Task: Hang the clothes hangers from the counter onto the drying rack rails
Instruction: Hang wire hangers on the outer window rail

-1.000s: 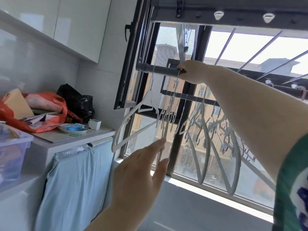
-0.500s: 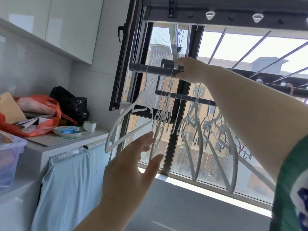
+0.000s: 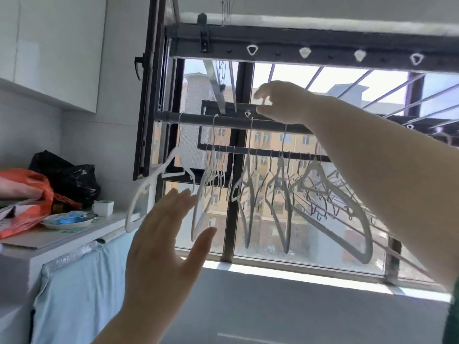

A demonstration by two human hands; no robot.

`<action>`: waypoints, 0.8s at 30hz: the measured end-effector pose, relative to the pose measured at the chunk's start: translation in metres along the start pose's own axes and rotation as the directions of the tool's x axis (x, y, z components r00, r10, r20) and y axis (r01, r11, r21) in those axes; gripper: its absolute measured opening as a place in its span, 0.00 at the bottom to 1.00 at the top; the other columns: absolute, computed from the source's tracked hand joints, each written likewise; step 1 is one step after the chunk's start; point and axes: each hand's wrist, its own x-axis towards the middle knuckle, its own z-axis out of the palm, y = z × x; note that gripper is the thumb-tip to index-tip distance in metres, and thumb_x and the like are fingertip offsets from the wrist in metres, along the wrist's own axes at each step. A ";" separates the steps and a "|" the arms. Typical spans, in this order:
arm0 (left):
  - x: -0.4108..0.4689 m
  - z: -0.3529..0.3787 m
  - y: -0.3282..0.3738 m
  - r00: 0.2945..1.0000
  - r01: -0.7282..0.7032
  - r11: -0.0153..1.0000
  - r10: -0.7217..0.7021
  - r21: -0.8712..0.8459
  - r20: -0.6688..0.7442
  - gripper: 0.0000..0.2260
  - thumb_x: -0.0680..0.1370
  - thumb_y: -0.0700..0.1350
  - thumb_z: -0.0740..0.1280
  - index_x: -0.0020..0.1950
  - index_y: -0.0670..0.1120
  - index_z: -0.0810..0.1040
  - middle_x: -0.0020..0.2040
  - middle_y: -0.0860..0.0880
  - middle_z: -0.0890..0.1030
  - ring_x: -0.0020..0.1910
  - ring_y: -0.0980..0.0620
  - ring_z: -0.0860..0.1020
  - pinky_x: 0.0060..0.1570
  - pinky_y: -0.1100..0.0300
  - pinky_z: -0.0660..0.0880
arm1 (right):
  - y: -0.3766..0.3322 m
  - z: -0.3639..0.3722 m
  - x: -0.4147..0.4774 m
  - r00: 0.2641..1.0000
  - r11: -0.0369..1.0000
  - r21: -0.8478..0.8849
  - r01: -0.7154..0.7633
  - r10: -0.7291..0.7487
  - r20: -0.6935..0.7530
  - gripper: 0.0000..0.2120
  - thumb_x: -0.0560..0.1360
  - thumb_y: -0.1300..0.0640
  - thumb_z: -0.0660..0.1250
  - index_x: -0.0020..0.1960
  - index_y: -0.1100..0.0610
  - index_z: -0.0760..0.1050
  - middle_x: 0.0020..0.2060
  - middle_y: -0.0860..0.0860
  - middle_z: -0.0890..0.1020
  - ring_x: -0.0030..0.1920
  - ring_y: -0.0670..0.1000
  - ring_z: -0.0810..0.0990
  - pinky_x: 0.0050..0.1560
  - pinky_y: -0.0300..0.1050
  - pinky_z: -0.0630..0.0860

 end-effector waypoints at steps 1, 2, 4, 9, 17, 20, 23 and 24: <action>0.000 -0.002 0.003 1.000 -0.007 0.999 0.007 -0.031 0.013 0.23 0.74 0.66 0.50 0.62 0.55 0.68 0.59 0.58 0.70 0.62 0.58 0.67 0.59 0.49 0.62 | 0.004 -0.004 -0.008 1.000 1.000 -0.012 -0.024 0.024 0.013 0.18 0.80 0.57 0.57 0.69 0.58 0.66 0.68 0.54 0.69 0.67 0.54 0.67 0.65 0.48 0.64; 0.001 -0.004 0.006 0.999 -0.024 0.998 0.025 -0.052 0.025 0.23 0.75 0.66 0.51 0.62 0.55 0.68 0.59 0.58 0.70 0.61 0.59 0.67 0.59 0.50 0.63 | 0.008 -0.008 -0.017 0.998 0.999 -0.024 -0.049 0.050 0.025 0.17 0.80 0.57 0.57 0.67 0.58 0.68 0.67 0.55 0.71 0.66 0.55 0.69 0.64 0.47 0.65; -0.001 -0.006 0.011 0.997 -0.058 0.994 0.062 -0.089 0.045 0.20 0.74 0.63 0.55 0.62 0.55 0.68 0.60 0.60 0.70 0.62 0.62 0.67 0.58 0.50 0.64 | 0.015 -0.015 -0.036 0.995 0.995 -0.040 -0.091 0.093 0.038 0.15 0.80 0.58 0.56 0.64 0.60 0.71 0.63 0.55 0.74 0.63 0.55 0.71 0.62 0.46 0.67; -0.001 -0.007 0.021 0.990 -0.091 0.986 0.105 -0.142 0.095 0.16 0.72 0.54 0.58 0.59 0.54 0.71 0.58 0.60 0.72 0.61 0.65 0.67 0.61 0.51 0.62 | 0.030 -0.027 -0.097 0.974 0.978 -0.057 -0.198 0.203 0.101 0.14 0.80 0.59 0.53 0.60 0.61 0.73 0.58 0.55 0.78 0.58 0.51 0.74 0.56 0.41 0.66; 0.003 -0.003 0.063 0.958 -0.048 0.999 0.049 -0.013 0.282 0.22 0.70 0.56 0.56 0.52 0.45 0.81 0.53 0.49 0.82 0.58 0.50 0.76 0.60 0.55 0.61 | 0.035 -0.034 -0.168 0.951 0.969 -0.042 -0.242 0.246 0.186 0.14 0.81 0.59 0.52 0.62 0.60 0.72 0.59 0.56 0.77 0.58 0.53 0.75 0.59 0.42 0.70; 0.007 0.003 0.076 0.922 0.033 0.999 -0.039 0.023 0.386 0.21 0.73 0.58 0.61 0.58 0.46 0.78 0.61 0.50 0.78 0.66 0.51 0.70 0.64 0.61 0.57 | 0.037 -0.029 -0.180 0.948 0.972 -0.033 -0.234 0.236 0.212 0.14 0.81 0.59 0.54 0.63 0.59 0.72 0.61 0.54 0.76 0.61 0.52 0.74 0.61 0.41 0.67; 0.005 0.007 0.080 0.918 0.020 0.998 -0.042 0.058 0.395 0.17 0.76 0.53 0.63 0.62 0.46 0.75 0.66 0.51 0.72 0.70 0.53 0.63 0.68 0.61 0.52 | 0.044 -0.026 -0.182 0.942 0.973 -0.057 -0.223 0.230 0.243 0.14 0.80 0.58 0.55 0.63 0.57 0.71 0.62 0.52 0.76 0.63 0.51 0.72 0.64 0.43 0.65; 0.004 0.007 0.082 0.915 0.021 0.997 -0.050 0.075 0.401 0.17 0.76 0.53 0.62 0.62 0.47 0.75 0.67 0.51 0.71 0.71 0.53 0.62 0.69 0.61 0.51 | 0.047 -0.025 -0.180 0.939 0.972 -0.062 -0.225 0.234 0.253 0.14 0.80 0.57 0.55 0.64 0.57 0.71 0.63 0.52 0.75 0.64 0.51 0.71 0.65 0.44 0.65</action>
